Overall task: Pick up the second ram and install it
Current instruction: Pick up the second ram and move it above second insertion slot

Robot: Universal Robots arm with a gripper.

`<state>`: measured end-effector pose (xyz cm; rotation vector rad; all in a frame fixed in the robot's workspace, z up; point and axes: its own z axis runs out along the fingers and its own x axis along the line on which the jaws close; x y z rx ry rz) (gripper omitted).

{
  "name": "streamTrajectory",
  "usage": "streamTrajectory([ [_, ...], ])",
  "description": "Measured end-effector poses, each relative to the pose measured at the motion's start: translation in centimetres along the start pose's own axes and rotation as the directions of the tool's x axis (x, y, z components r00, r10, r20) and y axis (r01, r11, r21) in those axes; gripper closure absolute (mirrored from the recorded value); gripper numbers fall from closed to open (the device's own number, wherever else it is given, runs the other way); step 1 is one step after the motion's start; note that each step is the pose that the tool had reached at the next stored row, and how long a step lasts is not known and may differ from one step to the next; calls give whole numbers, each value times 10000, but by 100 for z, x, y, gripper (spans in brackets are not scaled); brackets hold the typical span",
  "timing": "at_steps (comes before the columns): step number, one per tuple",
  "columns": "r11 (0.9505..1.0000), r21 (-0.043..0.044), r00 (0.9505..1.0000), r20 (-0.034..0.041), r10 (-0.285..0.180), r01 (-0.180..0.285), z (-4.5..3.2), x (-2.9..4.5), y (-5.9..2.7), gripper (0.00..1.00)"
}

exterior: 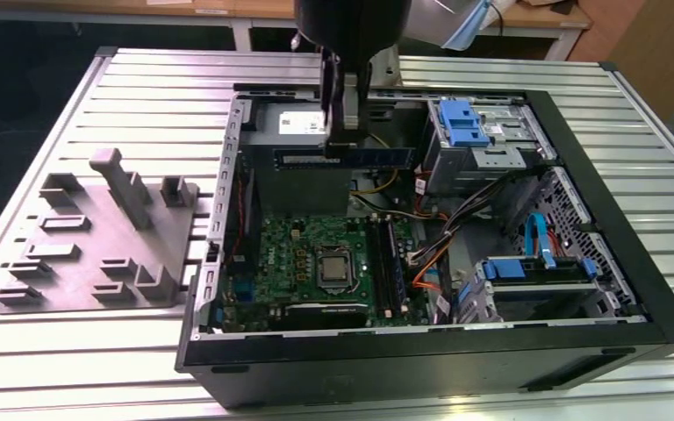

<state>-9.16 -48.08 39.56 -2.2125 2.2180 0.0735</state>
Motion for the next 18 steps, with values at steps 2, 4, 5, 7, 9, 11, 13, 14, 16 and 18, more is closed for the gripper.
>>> streamTrajectory([
  [2,10000,-1,10000,0,1,-1,19,0,-20,89],
  [4,10000,-3,10000,-1,1,-1,37,1,-43,89],
  [5,10000,-2,10000,1,1,-1,53,2,-49,89],
  [7,10000,-3,10000,1,3,-3,90,3,-51,89],
  [9,10000,-3,10000,1,2,-2,127,6,-53,89],
  [11,10000,-3,10000,0,2,-2,163,8,-54,89],
  [13,10000,-3,10000,1,2,-2,198,11,-55,89],
  [14,10000,-3,10000,0,2,-2,216,12,-56,89],
  [16,10000,-3,10000,1,2,-2,254,15,-57,89],
  [18,10000,-3,10000,1,2,-2,333,23,-59,89],
])
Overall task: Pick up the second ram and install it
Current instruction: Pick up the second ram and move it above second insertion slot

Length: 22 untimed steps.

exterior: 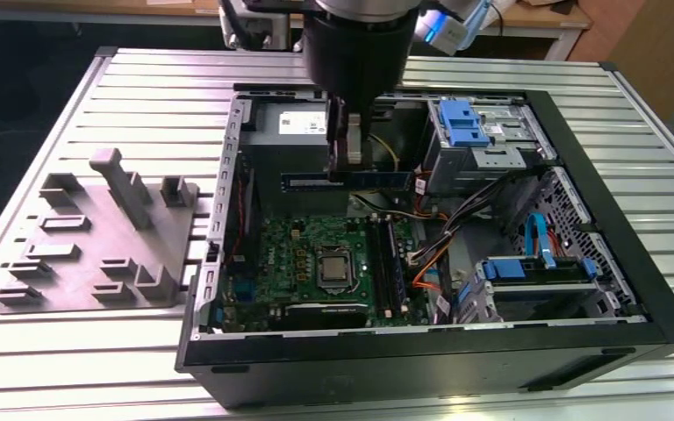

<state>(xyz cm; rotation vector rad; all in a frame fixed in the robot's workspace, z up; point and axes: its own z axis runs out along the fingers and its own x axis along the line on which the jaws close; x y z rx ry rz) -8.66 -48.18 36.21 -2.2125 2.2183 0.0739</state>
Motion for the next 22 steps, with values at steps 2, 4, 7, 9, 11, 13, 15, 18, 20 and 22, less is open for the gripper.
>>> streamTrajectory([
  [2,10000,-1,10000,-1,0,0,35,3,-1,89],
  [4,10000,-4,10000,-1,1,-1,71,6,-2,89],
  [7,10000,-14,10000,-1,1,-1,127,9,-4,89],
  [9,10000,-22,10000,0,1,-1,163,11,-5,89],
  [11,10000,-32,10000,-1,1,-1,198,13,-7,89],
  [13,10000,-44,10000,-1,2,-2,235,15,-7,89],
  [15,10000,-57,10000,0,2,-2,272,17,-9,89],
  [18,10000,-72,10000,0,3,-3,322,19,-10,89],
  [20,10000,-79,10000,-1,3,-3,340,19,-11,89],
  [22,10000,-80,10000,-1,3,-3,342,20,-12,89],
])
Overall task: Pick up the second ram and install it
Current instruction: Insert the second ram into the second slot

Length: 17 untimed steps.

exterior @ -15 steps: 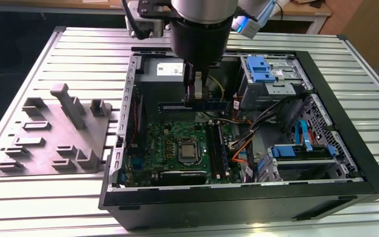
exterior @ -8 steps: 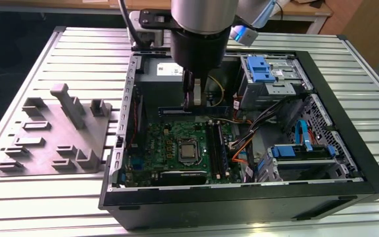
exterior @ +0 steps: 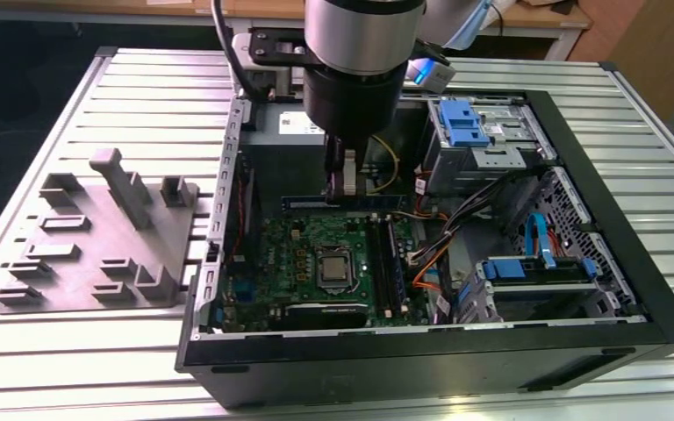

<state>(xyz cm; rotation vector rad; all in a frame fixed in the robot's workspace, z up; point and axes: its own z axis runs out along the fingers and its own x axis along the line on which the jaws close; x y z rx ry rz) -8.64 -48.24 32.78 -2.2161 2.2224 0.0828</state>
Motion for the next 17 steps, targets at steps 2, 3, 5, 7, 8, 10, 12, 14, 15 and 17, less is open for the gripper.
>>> streamTrajectory([
  [2,10000,0,10000,0,0,0,1,0,-1,89],
  [3,10000,0,10000,-1,0,0,1,0,-1,89],
  [5,10000,0,10000,0,0,0,2,0,-1,89],
  [7,10000,0,10000,0,0,0,2,0,-1,89],
  [8,10000,0,10000,0,0,0,2,0,-1,89],
  [10,10000,0,10000,0,0,0,2,0,-2,89],
  [12,10000,0,10000,0,16,-16,2,0,-2,89],
  [14,9998,8,9998,8,195,-195,4,0,-2,89],
  [15,9994,14,9994,14,351,-351,6,0,-3,89],
  [17,9974,27,9974,27,716,-716,8,0,-2,89],
])
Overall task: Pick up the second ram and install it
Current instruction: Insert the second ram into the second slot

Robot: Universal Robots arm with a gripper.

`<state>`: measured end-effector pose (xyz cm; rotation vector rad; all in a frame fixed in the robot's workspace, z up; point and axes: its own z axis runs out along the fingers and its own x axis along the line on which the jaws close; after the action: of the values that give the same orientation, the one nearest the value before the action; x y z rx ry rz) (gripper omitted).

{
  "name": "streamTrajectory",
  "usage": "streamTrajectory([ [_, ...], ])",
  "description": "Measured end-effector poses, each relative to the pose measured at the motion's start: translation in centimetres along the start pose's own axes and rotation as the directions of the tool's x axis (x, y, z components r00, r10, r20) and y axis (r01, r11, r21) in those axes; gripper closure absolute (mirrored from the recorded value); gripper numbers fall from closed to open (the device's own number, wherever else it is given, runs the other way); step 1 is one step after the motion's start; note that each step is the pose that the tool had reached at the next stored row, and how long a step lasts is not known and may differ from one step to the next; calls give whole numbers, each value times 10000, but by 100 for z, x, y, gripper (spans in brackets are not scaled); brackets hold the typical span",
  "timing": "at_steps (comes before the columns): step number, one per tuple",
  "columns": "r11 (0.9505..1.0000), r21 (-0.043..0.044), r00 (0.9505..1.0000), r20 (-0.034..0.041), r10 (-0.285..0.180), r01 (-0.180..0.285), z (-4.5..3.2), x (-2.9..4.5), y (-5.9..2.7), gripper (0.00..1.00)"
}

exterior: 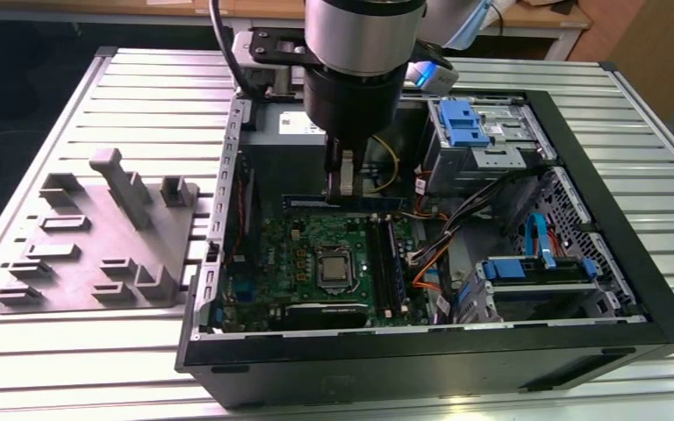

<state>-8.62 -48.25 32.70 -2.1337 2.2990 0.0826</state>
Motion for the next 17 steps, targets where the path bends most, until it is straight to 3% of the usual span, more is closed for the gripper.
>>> streamTrajectory([
  [5,9960,33,9960,33,897,-897,9,0,0,89],
  [9,9867,58,9867,62,1626,-1627,16,1,0,89],
  [11,9743,78,9743,92,2250,-2251,22,0,-1,89],
  [14,9608,93,9608,114,2771,-2772,25,1,-1,89],
  [17,9440,108,9440,140,3297,-3298,28,1,-1,89],
])
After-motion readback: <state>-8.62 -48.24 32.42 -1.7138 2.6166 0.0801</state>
